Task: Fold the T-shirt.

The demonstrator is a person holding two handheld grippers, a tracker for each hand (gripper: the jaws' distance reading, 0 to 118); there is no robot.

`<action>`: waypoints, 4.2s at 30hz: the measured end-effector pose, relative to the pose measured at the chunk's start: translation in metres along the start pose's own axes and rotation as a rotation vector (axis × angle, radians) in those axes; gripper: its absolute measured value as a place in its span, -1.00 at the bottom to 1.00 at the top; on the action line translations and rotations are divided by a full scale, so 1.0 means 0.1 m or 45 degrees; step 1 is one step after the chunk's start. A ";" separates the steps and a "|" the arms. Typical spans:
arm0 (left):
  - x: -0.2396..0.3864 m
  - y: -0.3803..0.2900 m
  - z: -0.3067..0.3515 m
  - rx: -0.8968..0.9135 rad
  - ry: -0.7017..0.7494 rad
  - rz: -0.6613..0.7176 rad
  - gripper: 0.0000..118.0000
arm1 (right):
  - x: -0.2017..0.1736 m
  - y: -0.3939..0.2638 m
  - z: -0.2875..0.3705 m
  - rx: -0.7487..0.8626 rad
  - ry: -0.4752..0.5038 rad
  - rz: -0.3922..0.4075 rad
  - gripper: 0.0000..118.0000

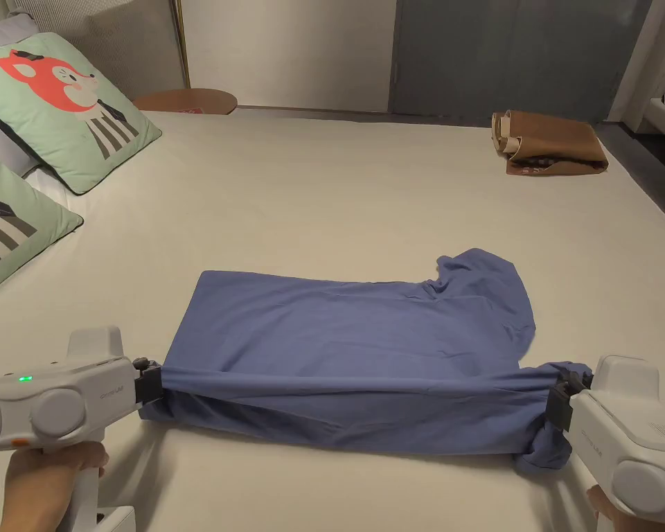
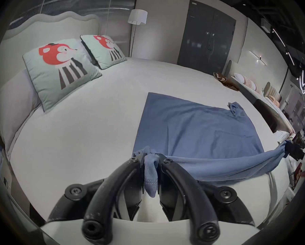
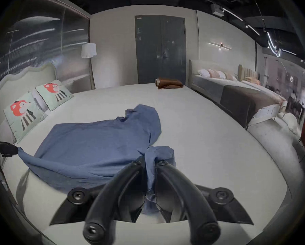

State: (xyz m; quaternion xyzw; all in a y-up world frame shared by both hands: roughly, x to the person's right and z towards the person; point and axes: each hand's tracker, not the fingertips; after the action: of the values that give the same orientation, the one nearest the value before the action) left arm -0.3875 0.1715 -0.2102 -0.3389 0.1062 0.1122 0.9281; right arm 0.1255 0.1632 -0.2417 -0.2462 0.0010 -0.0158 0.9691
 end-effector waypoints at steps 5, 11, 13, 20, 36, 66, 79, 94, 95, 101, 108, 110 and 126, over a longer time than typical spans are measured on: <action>0.13 0.23 -0.51 -0.043 0.036 -0.051 -0.89 | -0.10 0.19 -0.48 -0.044 -0.019 0.073 -0.87; 0.28 0.28 -1.12 -0.128 0.089 -0.111 -0.89 | -0.17 0.23 -1.09 -0.175 -0.046 0.150 -0.86; 0.31 0.25 -1.29 -0.165 0.108 -0.123 -0.89 | -0.19 0.21 -1.24 -0.215 -0.040 0.149 -0.86; 0.34 0.15 -1.50 -0.228 0.154 -0.129 -0.89 | -0.07 -0.02 -1.64 -0.375 -0.025 0.081 -0.86; 0.70 0.50 0.23 0.425 -0.068 -0.029 0.83 | -0.20 0.66 0.04 0.195 0.068 0.003 0.78; 0.84 -0.18 0.75 0.633 0.032 -0.304 -1.00 | -0.65 0.34 1.13 0.569 -0.068 0.171 -1.00; 0.20 0.04 -0.39 -0.067 0.065 -0.187 0.82 | -0.60 0.33 0.76 0.478 -0.074 0.170 -1.00; 0.31 -0.29 -0.90 -0.178 0.117 -0.390 -0.93 | -0.48 0.17 0.39 0.337 -0.090 0.180 -1.00; 0.31 -0.27 -0.89 -0.176 0.111 -0.388 -0.94 | -0.44 0.16 0.37 0.313 -0.087 0.165 -1.00; 0.35 -0.16 -0.66 -0.139 0.088 -0.373 -0.94 | -0.20 -0.10 -0.04 -0.065 -0.054 0.040 -0.28; 0.39 -0.03 -0.51 -0.087 0.060 -0.316 -0.94 | -0.14 -0.47 -0.55 -0.319 -0.048 -0.008 0.84; 0.39 -0.02 -0.50 -0.087 0.057 -0.317 -0.94 | -0.15 -0.51 -0.64 -0.343 -0.035 -0.022 0.80; 0.22 -0.24 -0.25 -0.117 0.105 -0.204 -0.94 | -0.20 -0.36 -0.20 -0.187 -0.061 0.230 -0.70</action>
State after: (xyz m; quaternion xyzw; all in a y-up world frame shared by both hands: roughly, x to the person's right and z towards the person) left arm -0.3632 0.1403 -0.2199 -0.3927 0.1117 0.0284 0.9124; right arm 0.1043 0.1222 -0.2420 -0.3159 0.0013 0.0774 0.9456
